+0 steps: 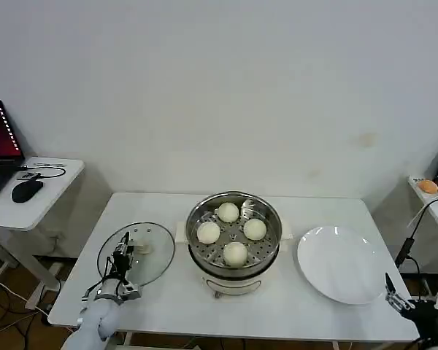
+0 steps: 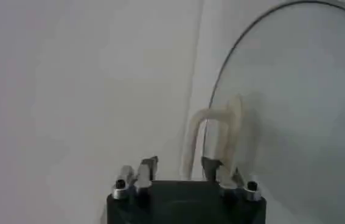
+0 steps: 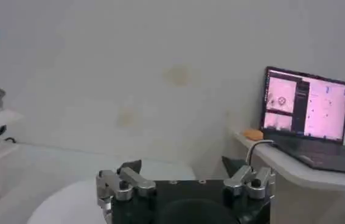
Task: Take steamed baozi put them in steamer then cover it.
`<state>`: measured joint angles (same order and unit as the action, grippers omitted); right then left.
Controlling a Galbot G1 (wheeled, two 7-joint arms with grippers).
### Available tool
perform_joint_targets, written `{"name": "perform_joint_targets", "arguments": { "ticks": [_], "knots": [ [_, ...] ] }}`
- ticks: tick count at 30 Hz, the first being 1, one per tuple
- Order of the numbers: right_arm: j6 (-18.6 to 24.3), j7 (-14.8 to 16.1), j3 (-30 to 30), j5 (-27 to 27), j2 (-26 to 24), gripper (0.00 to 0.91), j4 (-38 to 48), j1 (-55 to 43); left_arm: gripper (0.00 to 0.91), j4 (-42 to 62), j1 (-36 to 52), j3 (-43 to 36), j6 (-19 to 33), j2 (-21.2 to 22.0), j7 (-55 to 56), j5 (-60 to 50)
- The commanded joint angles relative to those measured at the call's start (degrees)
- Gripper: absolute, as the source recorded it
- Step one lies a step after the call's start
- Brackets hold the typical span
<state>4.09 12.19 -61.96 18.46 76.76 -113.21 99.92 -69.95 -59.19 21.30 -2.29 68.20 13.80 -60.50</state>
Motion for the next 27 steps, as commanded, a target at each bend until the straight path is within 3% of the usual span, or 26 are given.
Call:
{"name": "perform_joint_targets", "arguments": {
  "ticks": [1,14,27],
  "knots": [
    [0.05,-0.03,0.29,-0.04,0.22,0.907,-0.17,0.24,0.0,0.83,0.52,0.41,1.2,0.06,0.16,-3.6],
    [0.33,-0.11,1.54,-0.53,0.41,0.907,-0.13,0.27,0.0,-1.75,-2.43,3.0,3.2,1.28,4.6,-7.84],
    [-0.34,0.25,4.23,-1.49,-1.63,0.907,1.08,-1.1,0.0,-26.83,-15.41,10.51,-4.94,0.08,2.58,-5.79]
  ]
}}
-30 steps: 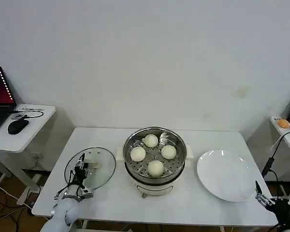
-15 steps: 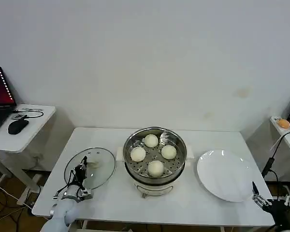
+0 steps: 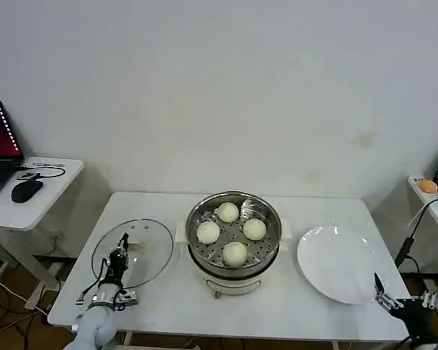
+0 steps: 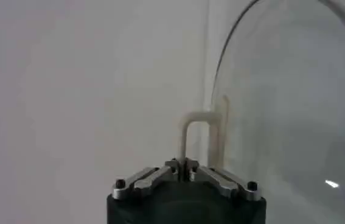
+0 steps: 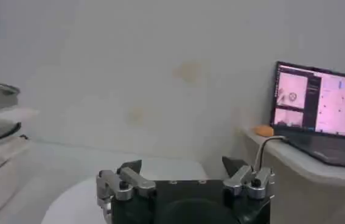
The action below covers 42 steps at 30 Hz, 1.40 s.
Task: Take steamed baozi put them in steamer then cover it.
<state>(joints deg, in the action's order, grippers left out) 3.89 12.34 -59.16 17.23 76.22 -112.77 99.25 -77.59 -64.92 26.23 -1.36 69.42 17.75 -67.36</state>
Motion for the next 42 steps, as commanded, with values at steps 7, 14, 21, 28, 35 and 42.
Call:
{"name": "perform_joint_targets", "arguments": {
  "ticks": [7,14,21,28,35,42],
  "knots": [
    [-0.41,0.44,3.48,-1.56,-1.45,0.907,0.82,-0.86,0.0,-31.61,-14.28,7.06,-12.27,-6.42,-9.38,6.46],
    [-0.31,0.76,3.81,-3.11,-1.71,0.907,1.39,-1.13,0.0,-37.16,-12.74,4.11,-18.79,-11.14,-14.42,11.12],
    [-0.55,0.7,4.56,-5.08,-1.33,0.907,1.71,-1.59,0.0,-41.45,-6.69,-5.97,-25.28,-11.8,-19.7,9.33],
    [-0.31,0.61,5.81,-6.71,-0.81,0.907,2.52,-2.36,0.0,-36.97,4.9,-20.04,-31.88,-5.21,-27.43,-2.22],
    [-0.24,0.43,6.81,-8.02,-0.21,0.907,3.57,-3.07,0.0,-33.67,11.5,-27.56,-33.88,4.55,-34.25,-11.47],
    [-0.06,0.35,7.64,-8.76,0.15,0.907,4.48,-3.26,0.0,-28.62,13.9,-30.46,-33.93,12.46,-35.2,-15.65]
  ]
}}
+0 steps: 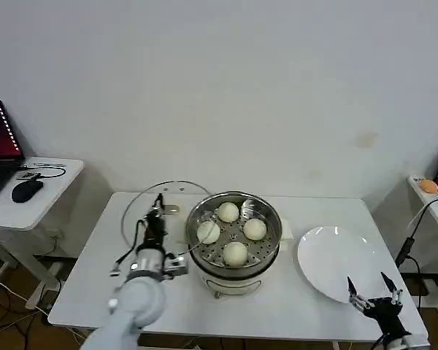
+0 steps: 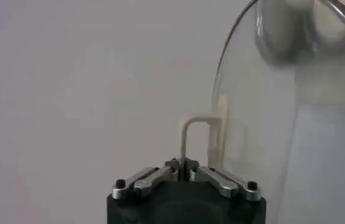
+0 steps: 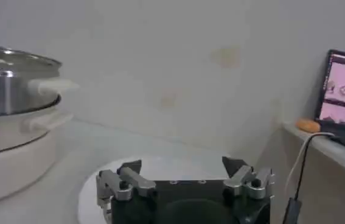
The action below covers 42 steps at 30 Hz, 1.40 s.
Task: Take steamed baozi put them in steamer then cover it.
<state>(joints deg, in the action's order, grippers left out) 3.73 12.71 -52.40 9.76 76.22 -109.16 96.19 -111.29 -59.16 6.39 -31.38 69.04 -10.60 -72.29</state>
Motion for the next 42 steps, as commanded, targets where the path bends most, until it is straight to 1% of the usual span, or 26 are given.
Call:
{"name": "perform_joint_targets", "arguments": {
  "ticks": [1,2,5,10,22,42],
  "knots": [
    [0.08,-0.03,0.91,-1.29,0.16,0.907,0.85,-0.23,0.0,5.55,8.13,-10.75,-3.89,13.21,-6.83,-11.18],
    [0.03,0.0,0.9,-1.32,0.17,0.907,0.85,-0.35,0.0,6.28,7.98,-10.96,-3.84,14.75,-6.79,-12.3],
    [-0.1,-0.02,1.12,-1.37,0.34,0.907,0.66,-0.43,0.0,8.0,7.67,-11.11,-3.79,17.19,-6.53,-14.05],
    [-0.04,-0.04,1.69,-1.87,0.86,0.907,0.57,-0.24,0.0,9.2,6.87,-11.75,-3.68,19.07,-6.27,-16.05],
    [0.02,-0.04,2.42,-2.58,1.29,0.907,0.74,-0.12,0.0,10.26,4.86,-13.0,-3.14,20.45,-5.89,-17.99],
    [0.0,-0.04,2.88,-2.55,1.32,0.907,0.62,0.01,0.0,11.42,4.04,-13.28,-2.29,20.16,-5.08,-18.34]
  ]
}}
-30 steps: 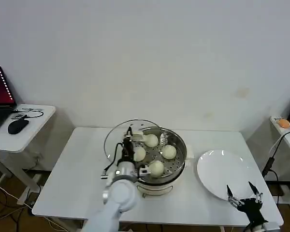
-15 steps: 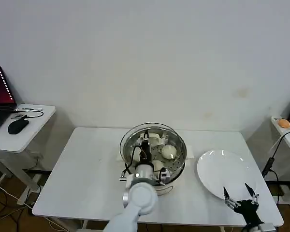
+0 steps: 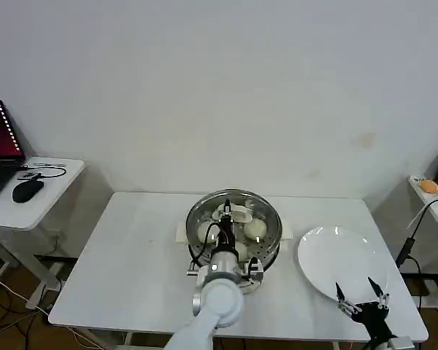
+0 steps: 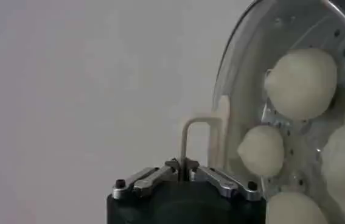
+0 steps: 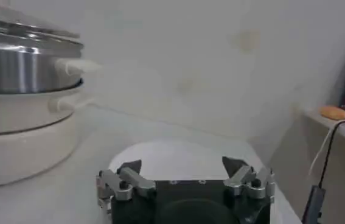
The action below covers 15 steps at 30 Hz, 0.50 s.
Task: Take steamed baozi put them in steamer then cover it.
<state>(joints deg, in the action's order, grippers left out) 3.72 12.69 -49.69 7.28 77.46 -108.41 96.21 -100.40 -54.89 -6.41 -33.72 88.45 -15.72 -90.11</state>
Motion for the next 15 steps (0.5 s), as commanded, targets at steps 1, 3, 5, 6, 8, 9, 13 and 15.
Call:
{"name": "perform_joint_targets", "arguments": {
  "ticks": [1,3,5,6,8,9,13,15],
  "knots": [
    [-0.01,-0.01,0.21,-0.06,0.11,0.907,-0.15,-0.02,0.0,0.53,-0.31,-0.49,0.07,0.81,0.08,-0.54],
    [-0.01,0.0,0.3,-0.06,0.09,0.907,-0.13,-0.02,0.0,0.49,-0.55,-0.6,0.11,0.92,0.16,-0.62],
    [0.01,0.02,0.3,-0.04,0.06,0.907,-0.02,-0.04,0.0,0.55,-0.69,-0.59,0.24,0.94,0.25,-0.83],
    [0.01,0.02,0.31,-0.01,0.03,0.907,0.01,-0.06,0.0,0.57,-0.76,-0.5,0.26,0.93,0.24,-0.98],
    [-0.03,0.03,0.37,0.14,-0.02,0.907,-0.01,-0.04,0.0,0.57,-0.83,-0.25,0.38,0.85,0.34,-1.22],
    [-0.04,0.03,0.38,0.19,-0.07,0.907,-0.01,-0.04,0.0,0.53,-0.85,-0.19,0.38,0.83,0.27,-1.17],
    [-0.07,0.07,0.58,0.21,-0.1,0.907,0.02,-0.12,0.0,0.79,-0.87,0.05,0.58,1.1,0.52,-1.35],
    [-0.1,0.1,0.71,0.27,-0.11,0.907,-0.01,-0.11,0.393,0.84,-1.04,0.2,0.85,1.16,0.47,-1.8]
  ]
}}
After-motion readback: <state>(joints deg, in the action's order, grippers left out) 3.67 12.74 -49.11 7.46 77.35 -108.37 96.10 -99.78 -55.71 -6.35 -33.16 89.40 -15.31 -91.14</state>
